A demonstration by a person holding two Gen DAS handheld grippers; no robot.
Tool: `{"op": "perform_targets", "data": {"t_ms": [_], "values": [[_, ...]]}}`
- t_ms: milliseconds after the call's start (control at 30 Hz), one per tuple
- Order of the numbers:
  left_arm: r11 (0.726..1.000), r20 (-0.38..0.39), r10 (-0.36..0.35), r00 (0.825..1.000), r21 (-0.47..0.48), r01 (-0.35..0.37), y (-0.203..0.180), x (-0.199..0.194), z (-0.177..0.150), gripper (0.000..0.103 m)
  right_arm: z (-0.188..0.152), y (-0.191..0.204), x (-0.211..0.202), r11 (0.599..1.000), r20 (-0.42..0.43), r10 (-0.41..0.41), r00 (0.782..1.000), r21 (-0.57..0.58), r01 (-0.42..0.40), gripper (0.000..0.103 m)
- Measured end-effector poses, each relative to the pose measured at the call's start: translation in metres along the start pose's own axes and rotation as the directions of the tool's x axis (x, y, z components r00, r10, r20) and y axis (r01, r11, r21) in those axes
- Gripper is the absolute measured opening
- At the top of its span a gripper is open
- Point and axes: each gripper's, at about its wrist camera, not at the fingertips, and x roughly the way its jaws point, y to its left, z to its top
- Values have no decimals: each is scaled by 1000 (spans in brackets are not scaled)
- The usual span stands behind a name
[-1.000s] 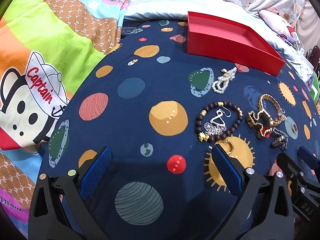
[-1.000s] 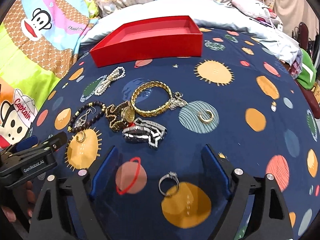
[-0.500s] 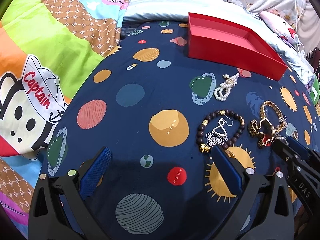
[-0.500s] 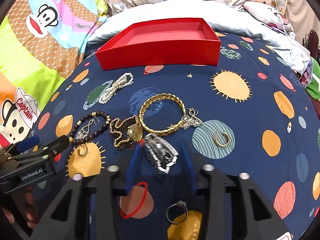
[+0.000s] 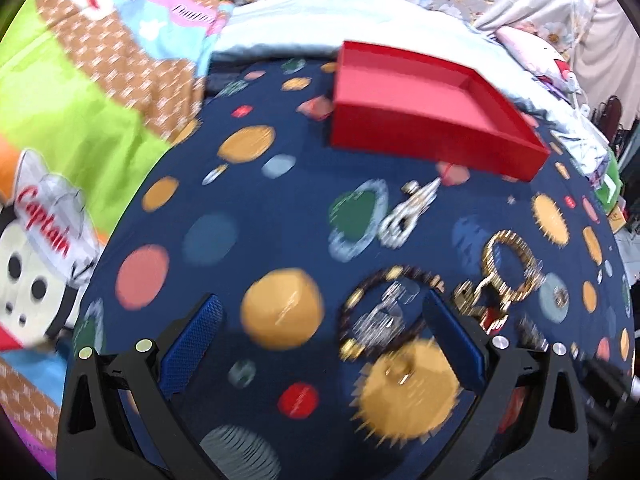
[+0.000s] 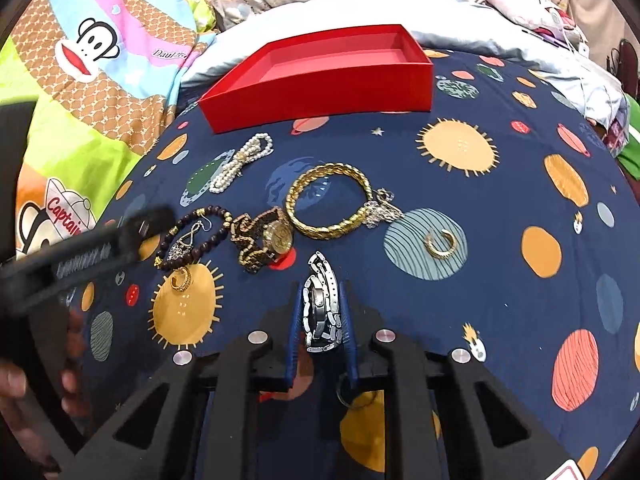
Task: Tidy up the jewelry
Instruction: 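Grasp the white pearl strand with the left tool while the right tool holds the silver piece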
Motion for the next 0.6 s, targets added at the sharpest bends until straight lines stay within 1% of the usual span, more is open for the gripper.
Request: {"op": "perform_targets", "data": {"t_ms": [100,200,267,333,367,400,467,500,567,600], "values": [[999,19,-11,1000,41,10,-17,9,16,98,0,-5,-2,1000,0,-6,1000,9,6,17],[998,26,-12,1000,57,10,-29,26,32,97,1,-11,-3,1000,-2,-14,1000,21,14,17],[998,14,-20,1000,56,19,-33,39,40,91,2,-13,-4,1000,-2,-15,1000,27,15,17],[999,-9,-31,999,42,31,-35,52,46,79,2,-15,-5,999,1,-21,1000,27,21,17],[998,-19,-40,999,38,40,-35,56,46,76,2,-16,-5,999,2,-23,1000,28,23,17],[998,-31,-48,998,34,49,-36,60,47,71,3,-17,-5,999,2,-24,1000,30,24,17],[998,-22,-34,999,47,35,-39,61,46,69,4,-19,-5,999,2,-26,1000,35,26,17],[998,-21,-40,999,55,41,-40,60,45,62,4,-19,-4,999,1,-26,1000,37,26,17],[997,-18,-45,999,66,46,-43,59,45,53,5,-20,-4,999,2,-23,1000,42,23,17],[996,-17,-52,999,67,53,-44,58,44,45,5,-21,-4,999,2,-21,1000,43,21,17]]}}
